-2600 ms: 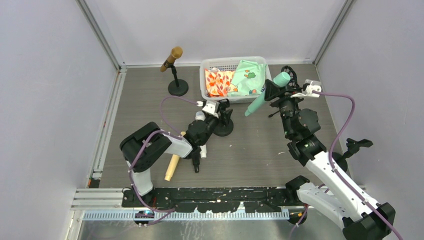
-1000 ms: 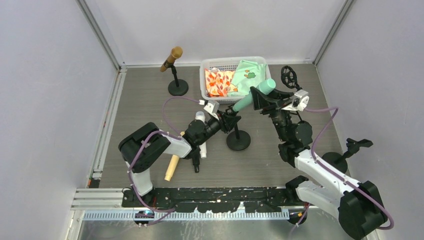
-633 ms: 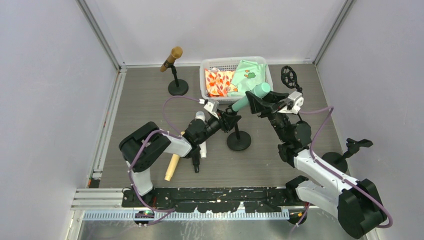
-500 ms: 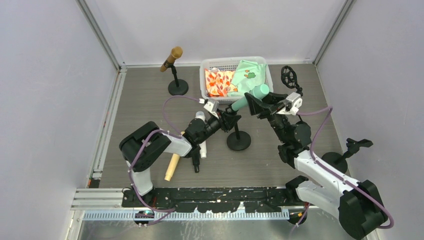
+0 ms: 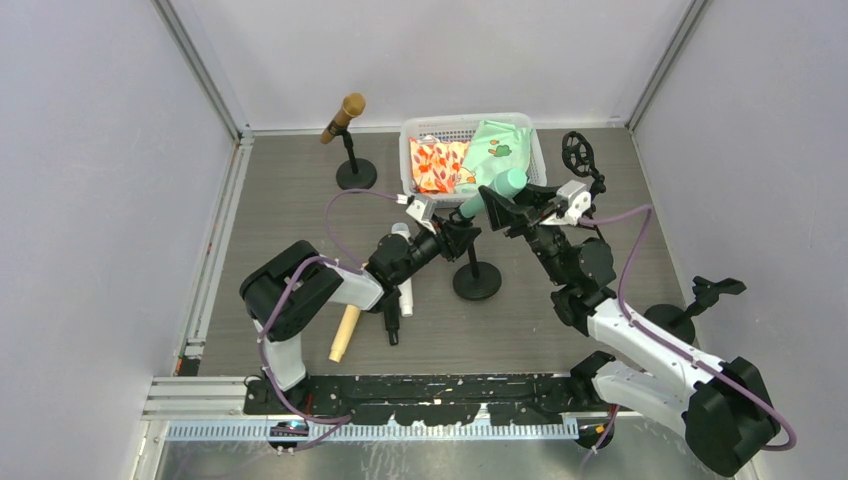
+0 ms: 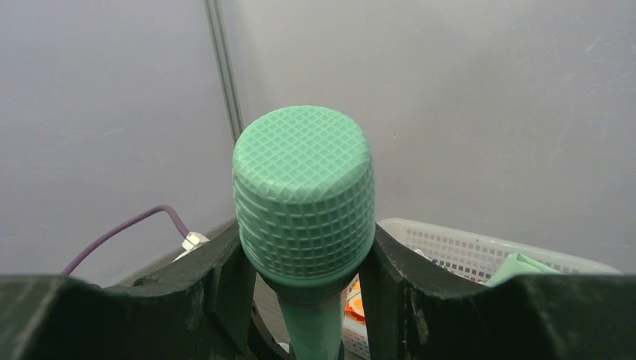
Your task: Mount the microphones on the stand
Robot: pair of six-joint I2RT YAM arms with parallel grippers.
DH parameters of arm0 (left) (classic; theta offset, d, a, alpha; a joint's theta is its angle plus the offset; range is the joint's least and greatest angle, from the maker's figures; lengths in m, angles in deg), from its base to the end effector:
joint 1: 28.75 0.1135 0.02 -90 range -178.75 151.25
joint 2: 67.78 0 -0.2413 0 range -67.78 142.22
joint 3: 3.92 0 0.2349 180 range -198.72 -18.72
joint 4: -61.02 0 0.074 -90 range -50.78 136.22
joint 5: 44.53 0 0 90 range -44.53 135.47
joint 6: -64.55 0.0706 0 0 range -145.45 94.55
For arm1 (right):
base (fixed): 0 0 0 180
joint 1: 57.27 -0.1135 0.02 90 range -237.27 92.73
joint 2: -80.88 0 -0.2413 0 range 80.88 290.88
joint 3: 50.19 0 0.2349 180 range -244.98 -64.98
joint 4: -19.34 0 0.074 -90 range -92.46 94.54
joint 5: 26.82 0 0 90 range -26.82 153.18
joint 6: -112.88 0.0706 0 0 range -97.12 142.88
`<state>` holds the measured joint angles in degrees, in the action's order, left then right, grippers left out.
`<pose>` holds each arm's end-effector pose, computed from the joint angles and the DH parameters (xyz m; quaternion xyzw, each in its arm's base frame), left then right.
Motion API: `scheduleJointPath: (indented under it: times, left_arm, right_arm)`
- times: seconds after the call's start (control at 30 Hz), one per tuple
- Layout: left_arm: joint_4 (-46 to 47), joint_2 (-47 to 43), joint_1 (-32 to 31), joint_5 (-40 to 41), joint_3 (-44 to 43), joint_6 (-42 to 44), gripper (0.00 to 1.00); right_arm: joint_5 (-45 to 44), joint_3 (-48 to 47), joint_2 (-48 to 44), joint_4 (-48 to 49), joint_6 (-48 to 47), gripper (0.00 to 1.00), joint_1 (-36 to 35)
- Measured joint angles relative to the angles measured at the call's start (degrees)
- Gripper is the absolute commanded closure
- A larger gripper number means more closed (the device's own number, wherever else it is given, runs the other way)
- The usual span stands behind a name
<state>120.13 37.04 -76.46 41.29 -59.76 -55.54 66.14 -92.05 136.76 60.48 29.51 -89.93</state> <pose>0.2506 -0.2831 0.1949 0.1259 0.6296 -0.4994 0.5816 0.2011 0.1332 0.3222 -0.1389 0.5031 0.2994 0.7987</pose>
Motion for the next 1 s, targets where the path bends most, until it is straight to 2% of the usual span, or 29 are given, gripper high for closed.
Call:
scheduleJointPath:
  times: [0.27, 0.47, 0.83, 1.0]
  left_arm:
    - [-0.02, 0.00, 0.26, -1.03, 0.00, 0.15, 1.00]
    - [-0.20, 0.00, -0.15, -2.91, -0.22, 0.98, 1.00]
    - [-0.66, 0.00, 0.07, -3.21, -0.42, 0.52, 1.00]
    - [-0.66, 0.00, 0.02, -3.52, -0.42, 0.68, 1.00]
  right_arm:
    - [-1.66, -2.10, 1.88, -4.15, 2.82, 0.99, -0.42]
    - [-2.82, 1.07, 5.14, -8.66, 4.85, 0.99, -2.08]
    - [-7.28, 5.11, 8.98, -1.68, 9.42, 0.99, -3.39]
    - [-8.61, 4.98, 7.91, -2.60, 9.73, 0.98, -3.85]
